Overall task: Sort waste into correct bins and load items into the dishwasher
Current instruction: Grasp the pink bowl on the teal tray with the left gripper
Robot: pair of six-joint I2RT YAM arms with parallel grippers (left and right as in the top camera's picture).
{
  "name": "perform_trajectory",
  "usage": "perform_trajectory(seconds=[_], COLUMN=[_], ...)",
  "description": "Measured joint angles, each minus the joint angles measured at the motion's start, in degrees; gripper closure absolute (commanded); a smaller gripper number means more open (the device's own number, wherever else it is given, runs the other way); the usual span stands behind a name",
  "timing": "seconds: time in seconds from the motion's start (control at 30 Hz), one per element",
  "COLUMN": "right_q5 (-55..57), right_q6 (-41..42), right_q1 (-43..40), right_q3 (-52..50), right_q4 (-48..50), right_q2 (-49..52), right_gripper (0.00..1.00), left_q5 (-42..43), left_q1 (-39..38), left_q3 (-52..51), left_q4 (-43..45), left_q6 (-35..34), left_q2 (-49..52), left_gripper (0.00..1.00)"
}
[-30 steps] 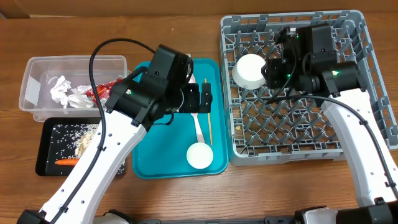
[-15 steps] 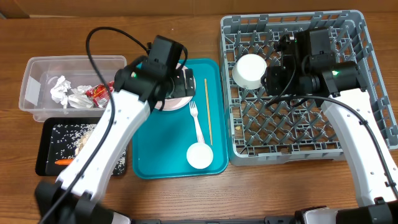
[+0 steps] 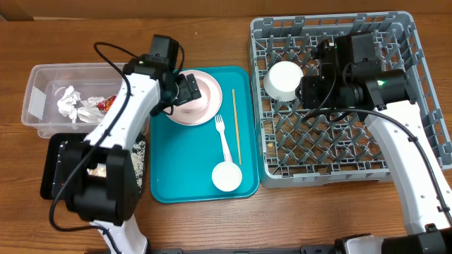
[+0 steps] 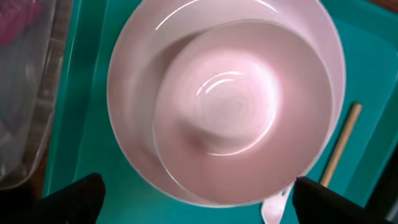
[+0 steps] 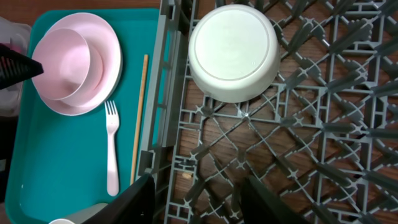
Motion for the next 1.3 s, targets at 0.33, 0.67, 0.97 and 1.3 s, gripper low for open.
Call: perform_trajectory(seconds=[0.33,0.67,0.97,1.3], right_q5=[0.00,0.00,0.00,-7.65], right_q6=[0.00,-0.02,-0.02,0.15], right_q1=[0.00,0.00,-0.02,-0.04], right_q3=[0.00,0.00,0.00,-0.02], right_q4=[0.00,0.00,0.24,1.27], right_q2=[0.00,0.00,0.00,0.00], right_gripper=[0.52,0.51,0.44,0.30], left_q5=[0.00,-0.24,-0.46,-0.90], left_q1=[0.37,0.37,0.37,0.24], left_q3=[0.00,0.00,0.09,4.92], left_q4=[2.10,2.69,1.53,-5.81], left_q6=[-0.46,-0.46,-0.33,0.04], left_q2=[5.57,5.95,5.95,3.50], left_gripper=[0.54,0.94,0.96,0.96])
